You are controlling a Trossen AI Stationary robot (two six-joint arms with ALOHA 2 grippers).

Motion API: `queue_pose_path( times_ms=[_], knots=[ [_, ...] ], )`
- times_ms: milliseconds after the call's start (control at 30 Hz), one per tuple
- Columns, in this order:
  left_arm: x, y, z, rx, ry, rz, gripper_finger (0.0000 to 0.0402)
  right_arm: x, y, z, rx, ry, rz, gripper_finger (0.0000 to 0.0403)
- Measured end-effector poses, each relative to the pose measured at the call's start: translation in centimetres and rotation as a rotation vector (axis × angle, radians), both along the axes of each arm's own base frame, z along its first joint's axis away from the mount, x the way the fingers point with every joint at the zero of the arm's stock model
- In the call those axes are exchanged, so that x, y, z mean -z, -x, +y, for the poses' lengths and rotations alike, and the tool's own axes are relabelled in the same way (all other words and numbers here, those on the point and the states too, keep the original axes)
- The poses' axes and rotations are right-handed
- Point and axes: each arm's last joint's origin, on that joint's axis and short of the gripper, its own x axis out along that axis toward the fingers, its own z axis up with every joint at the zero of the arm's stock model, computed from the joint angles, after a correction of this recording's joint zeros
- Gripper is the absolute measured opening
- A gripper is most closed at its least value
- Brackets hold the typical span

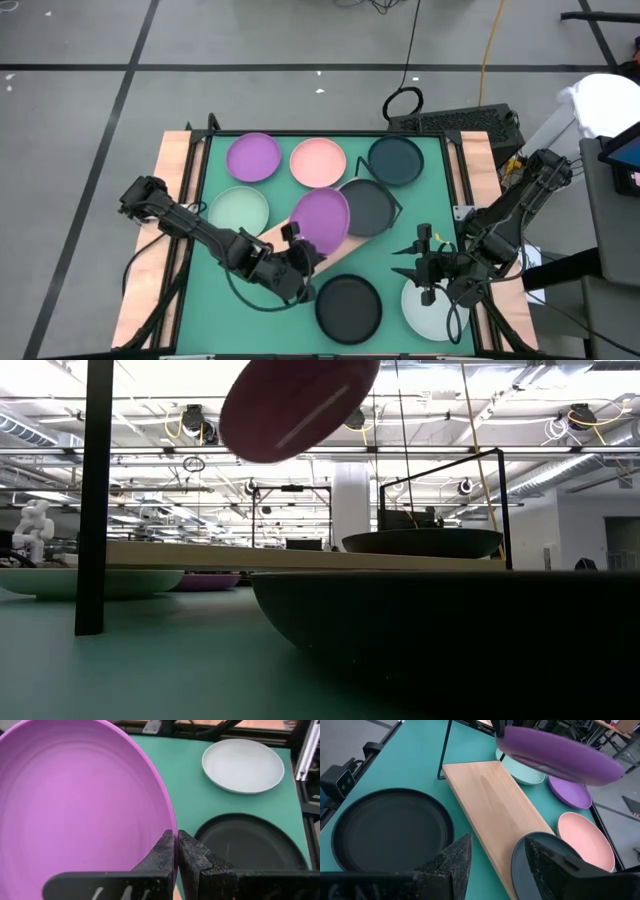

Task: Place and stack plates onto a shelf
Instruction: Put the bottom violet plate on the shelf

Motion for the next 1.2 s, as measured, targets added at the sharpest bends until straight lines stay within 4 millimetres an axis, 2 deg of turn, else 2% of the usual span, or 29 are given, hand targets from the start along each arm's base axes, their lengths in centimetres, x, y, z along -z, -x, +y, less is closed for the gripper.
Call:
queue_pose_path(
  times_ms=[267,633,1200],
  knots=[
    [1.8,0.5,-0.2,-0.032,0.081,0.036,0.0008,0.0,0.0,0.0,-0.002,0.003,0.0,0.0164],
    [4.2,-0.2,-1.1,-0.029,0.159,0.116,0.0008,0.0,0.0,0.0,-0.002,0.002,0.0,0.0164],
    [5.1,0.2,-1.0,-0.094,0.203,0.188,0.0008,0.0,0.0,0.0,-0.001,0.0,0.0,0.0164]
  ],
)
